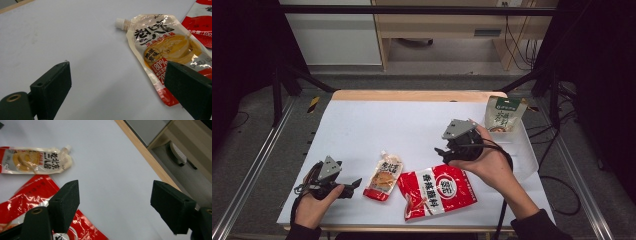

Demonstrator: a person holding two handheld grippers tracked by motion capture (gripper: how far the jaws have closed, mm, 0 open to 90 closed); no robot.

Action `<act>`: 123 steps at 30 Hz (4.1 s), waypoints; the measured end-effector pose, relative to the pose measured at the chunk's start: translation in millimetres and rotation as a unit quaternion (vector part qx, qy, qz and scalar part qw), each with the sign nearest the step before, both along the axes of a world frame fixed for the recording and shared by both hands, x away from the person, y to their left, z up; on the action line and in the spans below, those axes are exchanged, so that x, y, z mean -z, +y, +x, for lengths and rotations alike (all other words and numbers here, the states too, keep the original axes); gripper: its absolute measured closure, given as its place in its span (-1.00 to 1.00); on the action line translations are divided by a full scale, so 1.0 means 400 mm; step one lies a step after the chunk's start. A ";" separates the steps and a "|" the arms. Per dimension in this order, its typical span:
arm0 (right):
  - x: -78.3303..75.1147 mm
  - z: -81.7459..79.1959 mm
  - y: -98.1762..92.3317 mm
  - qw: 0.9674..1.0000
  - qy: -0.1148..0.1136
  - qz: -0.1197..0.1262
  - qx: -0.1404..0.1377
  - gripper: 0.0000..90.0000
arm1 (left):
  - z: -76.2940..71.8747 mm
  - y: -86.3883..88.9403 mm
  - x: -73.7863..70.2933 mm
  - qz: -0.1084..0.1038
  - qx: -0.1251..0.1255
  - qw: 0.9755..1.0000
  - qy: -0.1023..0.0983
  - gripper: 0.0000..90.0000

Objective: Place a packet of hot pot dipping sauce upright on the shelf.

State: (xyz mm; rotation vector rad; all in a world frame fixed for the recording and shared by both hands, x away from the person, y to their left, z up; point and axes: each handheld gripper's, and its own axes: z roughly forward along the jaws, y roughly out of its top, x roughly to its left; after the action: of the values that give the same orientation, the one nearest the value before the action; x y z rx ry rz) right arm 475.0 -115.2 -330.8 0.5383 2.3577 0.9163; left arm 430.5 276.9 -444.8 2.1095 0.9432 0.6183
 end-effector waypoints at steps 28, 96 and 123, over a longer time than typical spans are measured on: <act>0.111 0.031 0.239 0.999 0.040 0.013 -0.016 -0.60 | -0.005 -0.021 0.002 0.021 0.021 1.000 -0.001 -0.83; 0.338 0.122 0.334 0.975 0.218 0.041 0.022 0.90 | -0.007 -0.038 0.008 0.028 0.038 0.999 0.005 -0.82; 0.095 0.016 0.375 0.989 0.072 0.072 -0.103 1.00 | 0.087 -0.023 -0.120 -0.006 0.098 0.995 -0.006 -0.54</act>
State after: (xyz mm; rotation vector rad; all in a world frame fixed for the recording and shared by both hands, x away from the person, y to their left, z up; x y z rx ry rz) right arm 481.5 34.9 -368.8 0.4347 2.5251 1.1843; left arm 465.4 267.8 -396.9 2.1520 0.7213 0.5230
